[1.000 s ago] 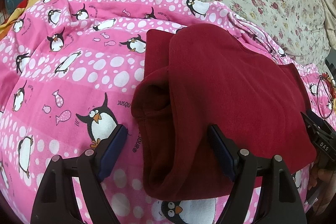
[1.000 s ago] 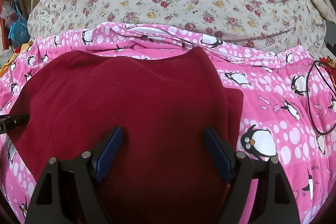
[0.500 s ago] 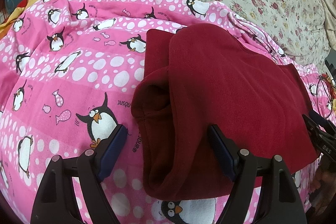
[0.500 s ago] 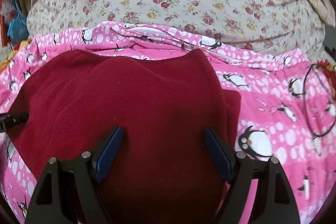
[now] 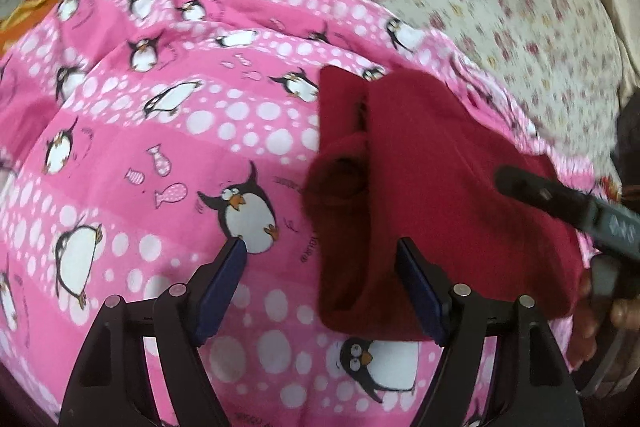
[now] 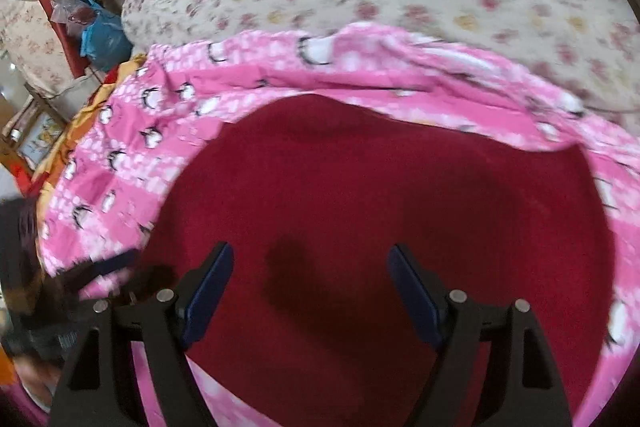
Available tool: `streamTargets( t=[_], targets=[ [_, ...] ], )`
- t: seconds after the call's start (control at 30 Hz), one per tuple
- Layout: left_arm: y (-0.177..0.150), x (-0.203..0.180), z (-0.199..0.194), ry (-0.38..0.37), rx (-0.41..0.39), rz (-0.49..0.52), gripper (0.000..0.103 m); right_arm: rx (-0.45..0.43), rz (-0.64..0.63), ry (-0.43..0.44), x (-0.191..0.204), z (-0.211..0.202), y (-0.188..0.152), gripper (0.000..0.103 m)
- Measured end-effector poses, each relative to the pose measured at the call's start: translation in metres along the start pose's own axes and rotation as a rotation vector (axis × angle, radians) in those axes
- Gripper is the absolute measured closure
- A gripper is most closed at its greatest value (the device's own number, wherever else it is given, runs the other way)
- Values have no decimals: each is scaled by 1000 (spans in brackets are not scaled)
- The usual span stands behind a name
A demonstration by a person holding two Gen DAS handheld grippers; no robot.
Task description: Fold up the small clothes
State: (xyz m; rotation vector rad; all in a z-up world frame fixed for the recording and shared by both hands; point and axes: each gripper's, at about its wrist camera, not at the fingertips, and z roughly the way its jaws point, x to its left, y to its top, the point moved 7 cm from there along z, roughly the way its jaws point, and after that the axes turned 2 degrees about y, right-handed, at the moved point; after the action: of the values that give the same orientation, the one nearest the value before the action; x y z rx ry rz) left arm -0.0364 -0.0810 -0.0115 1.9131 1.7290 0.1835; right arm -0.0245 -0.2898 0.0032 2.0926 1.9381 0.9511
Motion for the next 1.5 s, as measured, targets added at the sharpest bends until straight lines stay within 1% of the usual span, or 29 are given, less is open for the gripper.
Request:
streamTargets(
  t=[0.07, 0.1, 0.13, 0.17, 0.2, 0.23, 0.27, 0.33, 0.4, 0.43, 0.5, 0.57, 0.63, 0.7, 0.73, 0.77, 0.8, 0.83, 0.87, 0.9, 0.93, 0.97, 1.0, 1.03, 1.1, 1.13, 1.2, 1.4, 1.5],
  targets=[
    [-2, -1, 10, -25, 29, -44, 34, 26, 21, 32, 9, 14, 13, 20],
    [-2, -4, 12, -18, 26, -41, 34, 44, 43, 57, 15, 22, 21, 20],
    [-1, -10, 11, -27, 9, -23, 37, 59, 66, 71, 18, 27, 26, 20],
    [0, -16, 11, -69, 11, -16, 45, 82, 101, 89, 20, 35, 33, 20],
    [-1, -20, 12, -118, 25, -25, 69, 96, 118, 99, 24, 42, 37, 20],
    [-3, -23, 16, -155, 50, -43, 76, 122, 135, 115, 27, 49, 42, 20],
    [-3, -23, 16, -160, 50, -46, 77, 142, 139, 121, 31, 55, 45, 20],
    [-2, -23, 15, -173, 41, -50, 86, 183, 113, 123, 42, 67, 51, 20],
    [-1, -20, 12, -207, 39, -81, 90, 248, 69, 125, 55, 82, 53, 15],
    [1, -19, 11, -228, 40, -98, 90, 281, 53, 111, 60, 91, 54, 13],
    [2, -18, 10, -240, 38, -103, 91, 282, 29, 71, 65, 102, 58, 8],
    [1, -21, 9, -233, 27, -83, 91, 289, -4, 40, 75, 114, 61, 2],
    [3, -26, 5, -235, 2, -52, 91, 307, -68, -17, 85, 127, 60, 0],
    [6, -32, -2, -249, -24, -20, 91, 336, -156, -82, 89, 136, 55, 0],
    [8, -36, -3, -250, -31, -1, 91, 331, -195, -105, 90, 138, 53, 3],
    [8, -37, -5, -245, -35, 12, 91, 313, -221, -122, 89, 137, 51, 15],
    [8, -39, -5, -245, -35, 19, 91, 282, -252, -155, 86, 131, 50, 21],
    [8, -39, -5, -250, -31, 18, 91, 265, -259, -151, 85, 126, 50, 32],
    [9, -39, -5, -249, -32, 15, 91, 238, -239, -105, 81, 116, 52, 49],
    [9, -38, -5, -240, -33, 10, 88, 216, -200, -54, 76, 105, 55, 56],
    [10, -38, -4, -235, -33, 6, 79, 196, -150, -1, 70, 94, 58, 64],
    [10, -39, -3, -231, -34, 2, 75, 175, -112, 35, 64, 84, 60, 67],
    [9, -37, -2, -224, -36, 2, 68, 153, -86, 61, 58, 75, 62, 67],
    [7, -38, 2, -209, -28, 10, 67, 139, -71, 82, 54, 69, 62, 68],
    [4, -40, 10, -167, -4, 32, 67, 127, -61, 91, 50, 64, 59, 68],
    [-2, -43, 13, -143, -4, 42, 67, 123, -62, 90, 50, 63, 58, 68],
    [-2, -44, 15, -118, -12, 56, 67, 115, -63, 87, 53, 64, 56, 68],
    [-1, -38, 13, -100, -18, 62, 67, 112, -45, 95, 51, 67, 54, 68],
    [-2, -39, 14, -91, -6, 61, 65, 109, -40, 100, 49, 65, 54, 68]
  ],
)
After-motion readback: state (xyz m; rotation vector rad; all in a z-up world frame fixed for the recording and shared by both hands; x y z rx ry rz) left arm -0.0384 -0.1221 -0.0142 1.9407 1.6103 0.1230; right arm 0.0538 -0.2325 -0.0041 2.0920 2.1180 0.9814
